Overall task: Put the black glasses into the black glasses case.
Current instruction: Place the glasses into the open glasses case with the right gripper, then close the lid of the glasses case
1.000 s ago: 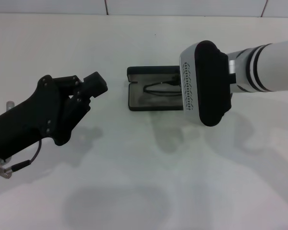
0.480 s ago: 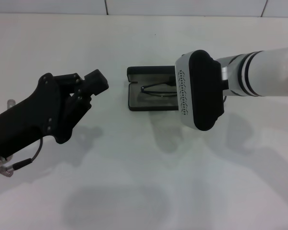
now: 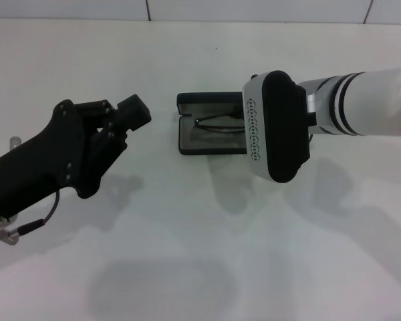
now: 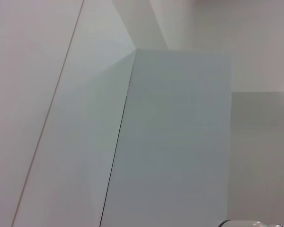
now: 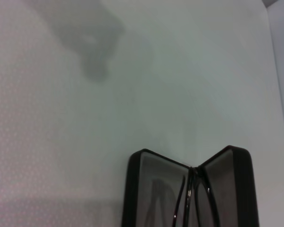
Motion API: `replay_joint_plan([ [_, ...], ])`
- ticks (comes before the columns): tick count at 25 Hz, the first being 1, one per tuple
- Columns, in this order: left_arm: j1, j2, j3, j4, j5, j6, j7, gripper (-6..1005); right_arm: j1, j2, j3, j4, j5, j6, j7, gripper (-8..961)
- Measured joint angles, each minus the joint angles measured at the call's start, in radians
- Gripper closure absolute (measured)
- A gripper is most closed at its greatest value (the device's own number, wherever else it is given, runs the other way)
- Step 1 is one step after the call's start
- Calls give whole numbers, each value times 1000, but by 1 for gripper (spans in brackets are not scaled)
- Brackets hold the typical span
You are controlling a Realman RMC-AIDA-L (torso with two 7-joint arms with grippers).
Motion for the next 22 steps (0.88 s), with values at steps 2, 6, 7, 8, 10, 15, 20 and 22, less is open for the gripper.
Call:
replay_joint_plan([
  [2, 0, 0, -5, -1, 0, 0, 0, 956, 0, 0, -3, 0, 1, -1, 3, 910],
  [6, 0, -2, -23, -2, 6, -1, 0, 956, -5, 0, -5, -2, 6, -1, 8, 908],
  [7, 2, -3, -24, -2, 8, -1, 0, 956, -7, 0, -5, -3, 6, -1, 12, 907],
  [8, 2, -3, -24, -2, 8, -1, 0, 956, -8, 0, -5, -5, 5, 0, 18, 906],
  [10, 5, -3, -24, -3, 8, -1, 0, 956, -8, 0, -5, -7, 4, 1, 28, 905],
  [15, 5, -3, -24, -2, 9, -1, 0, 956, -9, 0, -6, -8, 3, 2, 30, 883],
  [20, 5, -3, -23, -2, 9, 0, 0, 956, -13, 0, -8, -11, 2, 2, 31, 849],
  [22, 6, -3, -23, -2, 9, 0, 0, 956, -17, 0, -8, -17, 6, -1, 32, 839],
])
